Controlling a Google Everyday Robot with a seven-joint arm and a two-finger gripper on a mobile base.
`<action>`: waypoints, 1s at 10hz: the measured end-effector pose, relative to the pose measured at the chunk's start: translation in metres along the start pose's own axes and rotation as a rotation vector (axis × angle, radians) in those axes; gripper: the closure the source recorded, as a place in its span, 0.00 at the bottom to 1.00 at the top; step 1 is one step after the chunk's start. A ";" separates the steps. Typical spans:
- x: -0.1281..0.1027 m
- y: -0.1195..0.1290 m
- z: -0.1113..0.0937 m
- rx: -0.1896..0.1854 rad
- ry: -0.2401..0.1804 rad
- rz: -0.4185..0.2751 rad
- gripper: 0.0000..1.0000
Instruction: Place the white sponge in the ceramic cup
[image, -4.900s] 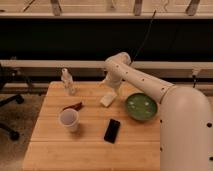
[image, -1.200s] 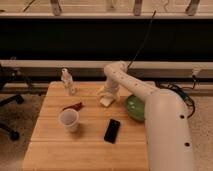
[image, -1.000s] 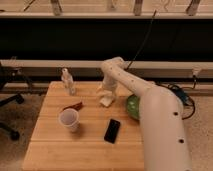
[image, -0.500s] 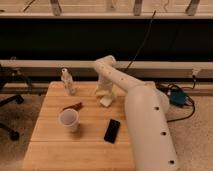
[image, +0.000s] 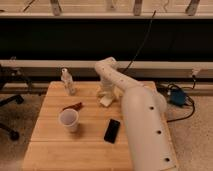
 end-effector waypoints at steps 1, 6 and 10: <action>0.001 0.003 0.000 0.004 -0.005 0.008 0.20; 0.002 0.009 -0.012 0.109 -0.067 0.028 0.76; -0.003 0.008 -0.046 0.148 -0.053 0.005 1.00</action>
